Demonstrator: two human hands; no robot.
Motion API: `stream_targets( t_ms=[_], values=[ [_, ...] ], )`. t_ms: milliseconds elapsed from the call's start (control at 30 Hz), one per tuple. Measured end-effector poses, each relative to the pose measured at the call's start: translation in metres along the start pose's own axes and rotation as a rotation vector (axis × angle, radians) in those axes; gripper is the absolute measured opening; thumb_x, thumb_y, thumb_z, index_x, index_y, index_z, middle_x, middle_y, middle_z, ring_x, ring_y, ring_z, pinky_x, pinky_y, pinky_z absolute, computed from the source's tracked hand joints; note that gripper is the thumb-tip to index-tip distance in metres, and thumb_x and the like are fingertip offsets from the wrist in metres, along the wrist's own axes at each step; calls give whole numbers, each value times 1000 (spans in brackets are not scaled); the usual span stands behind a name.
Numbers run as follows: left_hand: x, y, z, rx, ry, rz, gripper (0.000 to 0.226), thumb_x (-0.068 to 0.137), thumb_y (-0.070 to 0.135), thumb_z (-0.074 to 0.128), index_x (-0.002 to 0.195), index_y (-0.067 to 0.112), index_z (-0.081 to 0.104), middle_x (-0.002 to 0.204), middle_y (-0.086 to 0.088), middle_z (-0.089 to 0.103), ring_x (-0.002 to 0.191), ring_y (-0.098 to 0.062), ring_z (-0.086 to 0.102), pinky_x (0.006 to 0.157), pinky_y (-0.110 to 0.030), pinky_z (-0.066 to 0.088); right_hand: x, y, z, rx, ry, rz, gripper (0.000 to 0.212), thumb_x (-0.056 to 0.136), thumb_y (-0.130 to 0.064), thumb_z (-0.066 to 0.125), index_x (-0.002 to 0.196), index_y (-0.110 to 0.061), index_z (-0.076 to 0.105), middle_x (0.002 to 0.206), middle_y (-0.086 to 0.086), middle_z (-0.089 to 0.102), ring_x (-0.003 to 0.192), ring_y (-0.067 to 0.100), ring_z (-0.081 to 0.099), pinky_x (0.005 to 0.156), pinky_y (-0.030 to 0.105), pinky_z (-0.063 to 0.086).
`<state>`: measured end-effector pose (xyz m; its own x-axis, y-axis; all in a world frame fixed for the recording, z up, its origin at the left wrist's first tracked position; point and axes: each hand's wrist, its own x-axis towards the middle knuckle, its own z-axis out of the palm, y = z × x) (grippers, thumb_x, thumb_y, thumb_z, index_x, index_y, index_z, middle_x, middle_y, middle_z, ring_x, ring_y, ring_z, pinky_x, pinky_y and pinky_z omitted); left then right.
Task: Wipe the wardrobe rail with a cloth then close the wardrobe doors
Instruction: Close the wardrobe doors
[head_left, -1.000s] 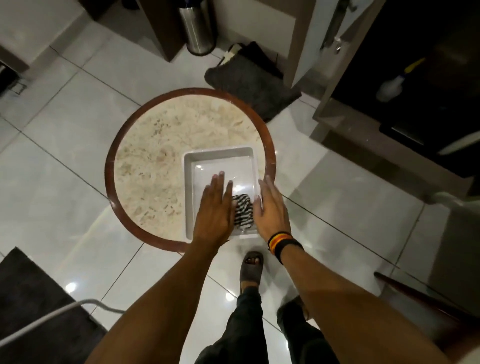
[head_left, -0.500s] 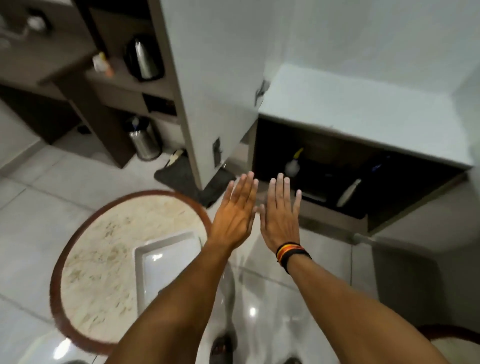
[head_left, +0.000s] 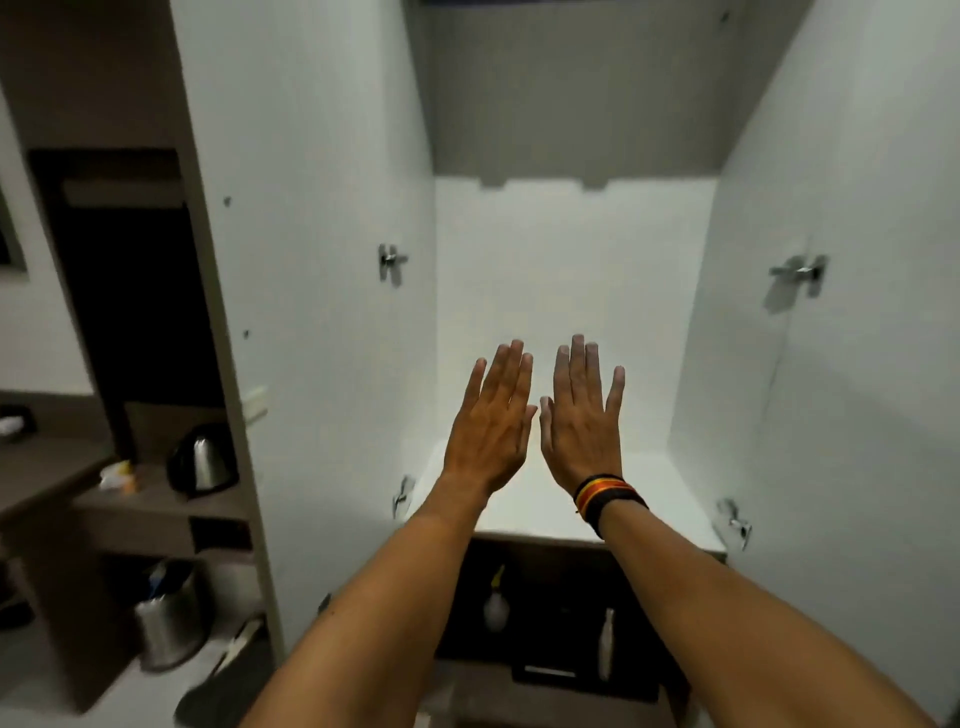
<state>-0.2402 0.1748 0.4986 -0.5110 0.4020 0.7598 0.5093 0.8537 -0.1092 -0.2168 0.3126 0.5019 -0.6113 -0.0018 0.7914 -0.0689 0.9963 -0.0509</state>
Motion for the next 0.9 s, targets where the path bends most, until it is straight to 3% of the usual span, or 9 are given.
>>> stream_targets(
  t_ms=[333,500,633,767,833,900],
  values=[
    [152,102,-55,-51,238,275,59,110,30,26,162,3,18,171,-16,10,159,-29,6,128,-48,13,70,112,-118,-105,372,180,67,100,-22,39,159,-5,12,168,15,5,156,28,2,122,60,6],
    [192,190,-67,-150,305,498,58,109,27,31,161,4,23,171,-15,14,159,-30,10,128,-48,13,29,194,-174,70,722,546,65,98,-20,42,158,-6,18,168,13,10,156,26,4,123,55,1],
    [220,281,-78,-183,346,732,60,108,29,31,162,6,22,171,-16,14,159,-31,10,128,-47,9,-9,258,-209,217,948,815,61,99,-19,41,156,-5,24,166,15,18,154,28,12,124,53,6],
    [239,366,-89,-43,328,910,60,107,34,32,161,8,28,170,-14,19,159,-30,10,129,-46,2,-18,313,-227,633,876,996,53,106,-29,37,154,-8,30,158,16,37,145,30,37,121,41,29],
    [249,398,-90,129,264,956,59,106,38,35,159,12,35,168,-12,27,159,-29,10,126,-48,-10,-13,332,-234,807,780,1075,46,105,-28,44,145,-5,46,143,17,54,131,33,53,112,45,40],
    [256,413,-94,271,203,985,54,102,43,43,150,20,51,161,-7,43,158,-30,17,123,-51,-16,-5,342,-234,920,743,1149,47,102,-31,52,141,-4,51,138,14,58,126,33,55,111,49,41]
  ],
)
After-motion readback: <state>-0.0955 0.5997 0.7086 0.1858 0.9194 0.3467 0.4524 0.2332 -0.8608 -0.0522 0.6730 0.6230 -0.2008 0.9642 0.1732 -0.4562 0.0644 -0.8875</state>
